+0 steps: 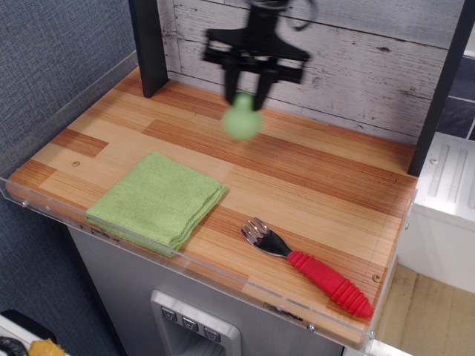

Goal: Slide the pear into the corner near the green rag.

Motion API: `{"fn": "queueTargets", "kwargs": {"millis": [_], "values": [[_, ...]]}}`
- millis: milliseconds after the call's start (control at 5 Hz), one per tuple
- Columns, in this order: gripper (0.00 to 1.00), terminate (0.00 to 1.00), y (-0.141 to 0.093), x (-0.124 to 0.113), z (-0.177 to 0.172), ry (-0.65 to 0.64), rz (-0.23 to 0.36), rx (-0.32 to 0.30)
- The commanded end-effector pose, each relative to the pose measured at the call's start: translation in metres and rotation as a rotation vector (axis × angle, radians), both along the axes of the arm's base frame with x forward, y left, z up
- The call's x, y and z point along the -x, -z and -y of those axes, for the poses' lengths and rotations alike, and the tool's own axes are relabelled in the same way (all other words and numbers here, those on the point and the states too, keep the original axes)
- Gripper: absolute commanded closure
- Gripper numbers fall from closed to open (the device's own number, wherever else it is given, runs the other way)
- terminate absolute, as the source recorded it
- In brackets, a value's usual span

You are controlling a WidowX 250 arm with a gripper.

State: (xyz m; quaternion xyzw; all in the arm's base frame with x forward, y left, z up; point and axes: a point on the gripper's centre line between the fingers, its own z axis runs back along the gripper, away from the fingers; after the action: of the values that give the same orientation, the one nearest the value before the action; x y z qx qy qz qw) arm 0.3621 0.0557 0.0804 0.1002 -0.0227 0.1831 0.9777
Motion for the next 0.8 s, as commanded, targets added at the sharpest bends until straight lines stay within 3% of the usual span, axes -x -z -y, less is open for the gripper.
{"fn": "queueTargets", "kwargs": {"millis": [0,200,600], "values": [[1.0,0.0,-0.01,0.032,-0.073,-0.191,0.027,-0.029],[1.0,0.0,-0.007,0.044,-0.099,-0.256,0.019,-0.064],[1.0,0.0,0.007,0.056,-0.124,-0.316,-0.011,-0.074]]}}
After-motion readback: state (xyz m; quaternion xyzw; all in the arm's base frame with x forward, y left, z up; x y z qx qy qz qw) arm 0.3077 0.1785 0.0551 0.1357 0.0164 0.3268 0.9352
